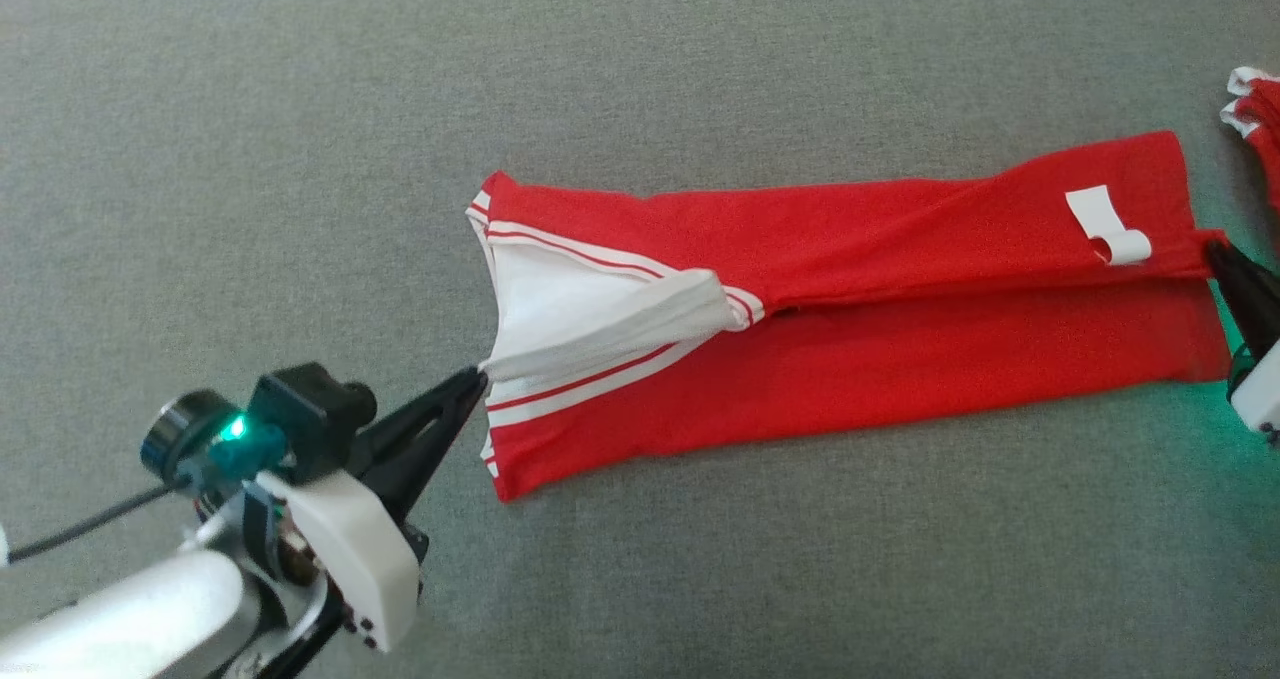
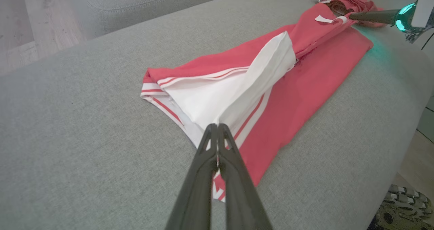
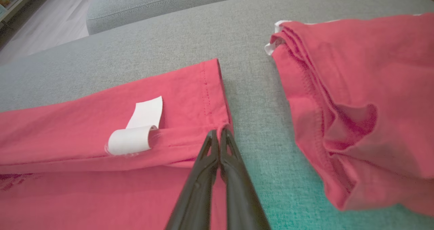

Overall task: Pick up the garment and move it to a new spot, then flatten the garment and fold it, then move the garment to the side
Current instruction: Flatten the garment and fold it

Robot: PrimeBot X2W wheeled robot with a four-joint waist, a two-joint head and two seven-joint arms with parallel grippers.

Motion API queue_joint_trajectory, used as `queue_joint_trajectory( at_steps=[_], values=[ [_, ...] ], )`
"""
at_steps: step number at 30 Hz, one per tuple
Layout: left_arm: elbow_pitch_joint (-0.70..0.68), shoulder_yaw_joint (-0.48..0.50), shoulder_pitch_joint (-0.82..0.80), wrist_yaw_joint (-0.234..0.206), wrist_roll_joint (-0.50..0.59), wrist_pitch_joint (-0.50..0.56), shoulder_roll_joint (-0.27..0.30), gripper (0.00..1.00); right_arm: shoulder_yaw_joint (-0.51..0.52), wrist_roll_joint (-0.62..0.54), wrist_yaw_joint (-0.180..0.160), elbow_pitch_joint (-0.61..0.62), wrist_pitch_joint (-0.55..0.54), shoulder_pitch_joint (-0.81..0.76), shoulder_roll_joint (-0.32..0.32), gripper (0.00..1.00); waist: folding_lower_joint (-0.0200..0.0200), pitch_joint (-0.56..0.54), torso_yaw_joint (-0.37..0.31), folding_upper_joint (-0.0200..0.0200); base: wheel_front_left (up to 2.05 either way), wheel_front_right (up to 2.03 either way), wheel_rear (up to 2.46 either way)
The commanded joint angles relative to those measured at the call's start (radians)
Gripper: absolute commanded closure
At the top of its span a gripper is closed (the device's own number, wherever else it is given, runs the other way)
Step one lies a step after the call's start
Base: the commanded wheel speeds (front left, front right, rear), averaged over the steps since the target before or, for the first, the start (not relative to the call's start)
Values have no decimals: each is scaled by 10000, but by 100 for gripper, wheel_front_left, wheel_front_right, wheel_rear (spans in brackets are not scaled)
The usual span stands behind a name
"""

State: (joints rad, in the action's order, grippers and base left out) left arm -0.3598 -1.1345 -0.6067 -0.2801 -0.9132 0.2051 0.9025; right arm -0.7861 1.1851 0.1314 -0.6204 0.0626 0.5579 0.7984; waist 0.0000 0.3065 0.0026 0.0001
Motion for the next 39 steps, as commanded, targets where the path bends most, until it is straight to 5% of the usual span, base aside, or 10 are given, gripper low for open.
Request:
queue_joint_trajectory(
  at_steps=[1,5,7,8,9,10,17,22,27,39],
  values=[
    [-178,374,-23,-119,105,-168,349,100,150,-121,-7,174,51,-364,460,100,0,27,-12,-1,0,0,0],
    [15,248,328,-254,75,-450,128,100,414,-246,-7,173,10,-614,327,89,0,76,-27,-1,0,0,0],
    [245,299,449,-431,145,-804,-121,100,639,-320,-7,40,161,-709,204,0,0,67,-7,-1,0,0,0],
    [396,316,510,-527,197,-996,-274,72,775,-342,-7,-23,291,-759,109,0,0,49,4,-1,0,0,0],
    [569,385,608,-717,206,-1237,-476,19,923,-345,-7,-57,466,-825,-4,0,0,23,14,-1,0,0,0],
    [754,490,719,-973,228,-1536,-702,0,1088,-309,-7,-91,654,-914,-136,0,0,-15,19,-1,0,0,0],
    [2181,1237,1950,-2970,850,-4255,-2407,0,2204,-432,-7,-218,1798,-1865,-879,0,0,-520,100,-1,0,0,0],
    [2812,2145,2985,-3999,1828,-4655,-3753,0,3154,-838,-7,-270,1966,-2665,-1386,0,0,-890,318,-1,0,0,0],
    [2840,2979,3780,-4036,3240,-4664,-4798,0,3743,-1212,-7,-461,1982,-2865,-1680,0,0,-1091,625,-1,0,0,0],
    [2963,4360,5156,-2798,5771,-4667,-6519,0,4614,-2370,-7,-3158,1010,-2080,-2242,0,0,-1174,1611,-1,0,0,0]
  ],
)
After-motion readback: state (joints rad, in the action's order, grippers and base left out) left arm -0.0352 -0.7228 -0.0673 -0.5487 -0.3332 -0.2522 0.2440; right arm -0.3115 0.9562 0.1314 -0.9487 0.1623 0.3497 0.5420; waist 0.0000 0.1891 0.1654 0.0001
